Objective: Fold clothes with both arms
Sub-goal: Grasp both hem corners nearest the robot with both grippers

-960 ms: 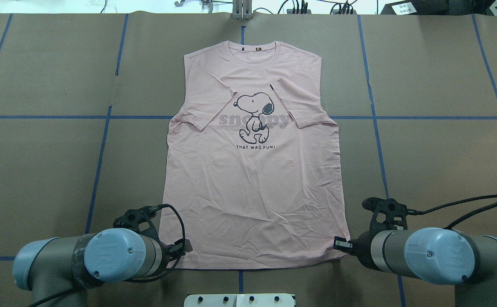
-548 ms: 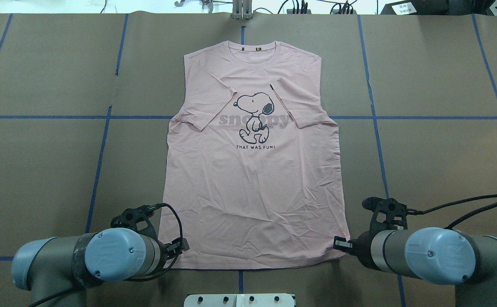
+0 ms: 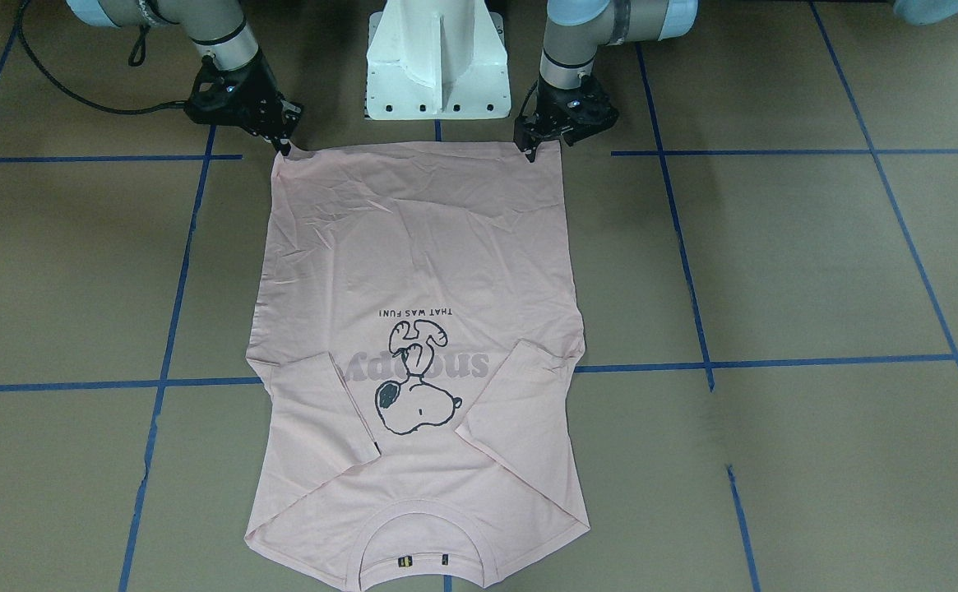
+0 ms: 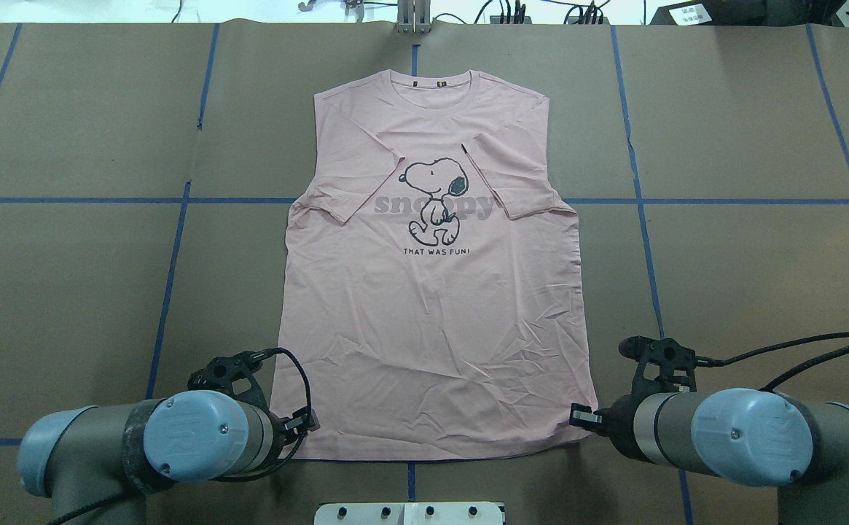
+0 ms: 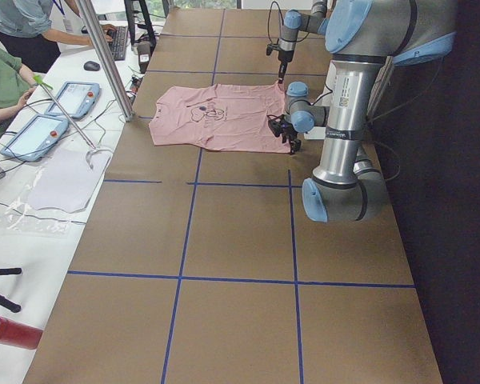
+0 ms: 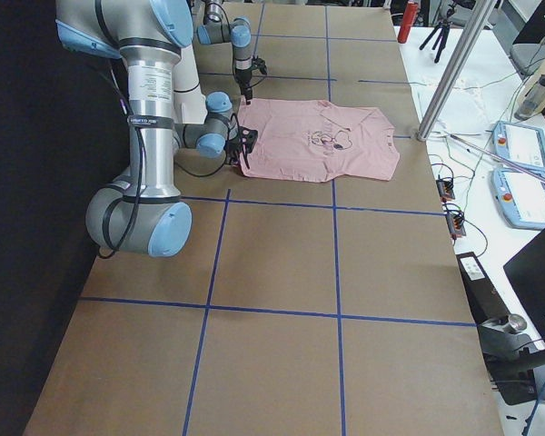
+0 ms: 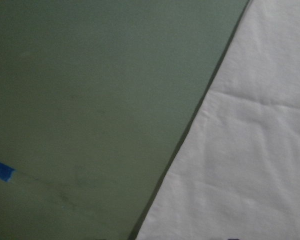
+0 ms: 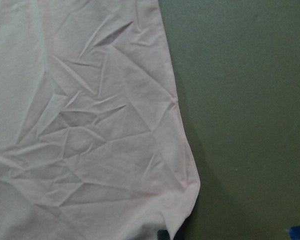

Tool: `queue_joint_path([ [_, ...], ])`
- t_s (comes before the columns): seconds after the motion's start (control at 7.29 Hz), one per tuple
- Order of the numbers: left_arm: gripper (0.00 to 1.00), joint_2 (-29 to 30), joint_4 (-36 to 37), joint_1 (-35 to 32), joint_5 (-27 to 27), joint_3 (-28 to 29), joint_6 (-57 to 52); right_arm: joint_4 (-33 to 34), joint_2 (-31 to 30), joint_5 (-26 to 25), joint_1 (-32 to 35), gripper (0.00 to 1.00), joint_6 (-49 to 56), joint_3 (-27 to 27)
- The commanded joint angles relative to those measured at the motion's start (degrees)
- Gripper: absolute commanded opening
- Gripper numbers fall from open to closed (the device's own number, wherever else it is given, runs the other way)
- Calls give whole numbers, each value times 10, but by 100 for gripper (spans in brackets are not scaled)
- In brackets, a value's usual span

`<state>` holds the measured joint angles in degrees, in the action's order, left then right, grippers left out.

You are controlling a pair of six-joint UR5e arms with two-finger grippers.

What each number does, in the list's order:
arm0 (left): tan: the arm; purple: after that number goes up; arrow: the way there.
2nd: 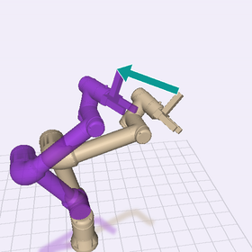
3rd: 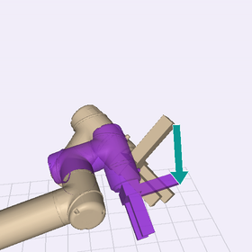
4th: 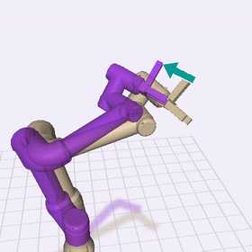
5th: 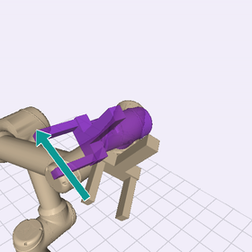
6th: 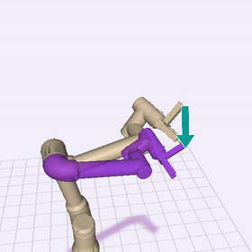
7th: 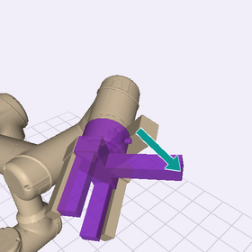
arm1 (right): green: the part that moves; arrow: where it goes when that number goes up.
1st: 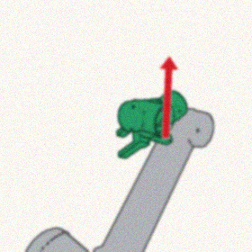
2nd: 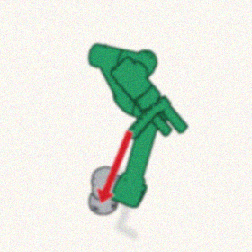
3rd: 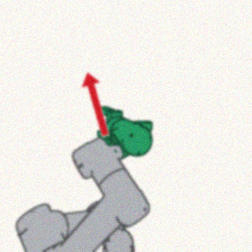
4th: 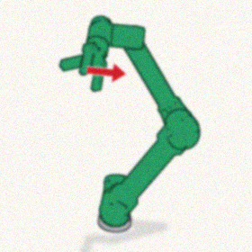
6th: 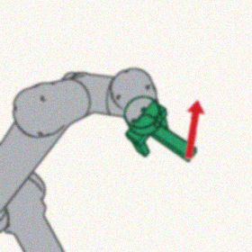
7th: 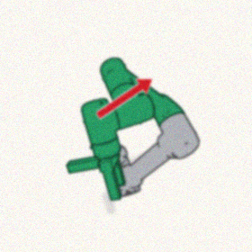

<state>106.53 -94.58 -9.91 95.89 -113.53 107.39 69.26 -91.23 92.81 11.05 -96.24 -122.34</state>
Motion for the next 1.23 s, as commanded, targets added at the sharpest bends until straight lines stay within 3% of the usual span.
queue_joint_path([
  [0.0, 40, 1, 0, 1, 0, 1, 0, 0, 0, 0, 0, 0, 0, 0],
  [0.41, 0, 2, 0, 1, 1, -2, 0, 0, 0, 0, 1, 0, 0, 0],
  [0.69, 0, 3, 11, -2, 2, -7, -2, 0, -2, 5, 3, 0, 0, -7],
  [1.1, 0, 3, 79, -5, 6, -89, -52, 1, -17, 59, 22, 0, 0, -34],
])
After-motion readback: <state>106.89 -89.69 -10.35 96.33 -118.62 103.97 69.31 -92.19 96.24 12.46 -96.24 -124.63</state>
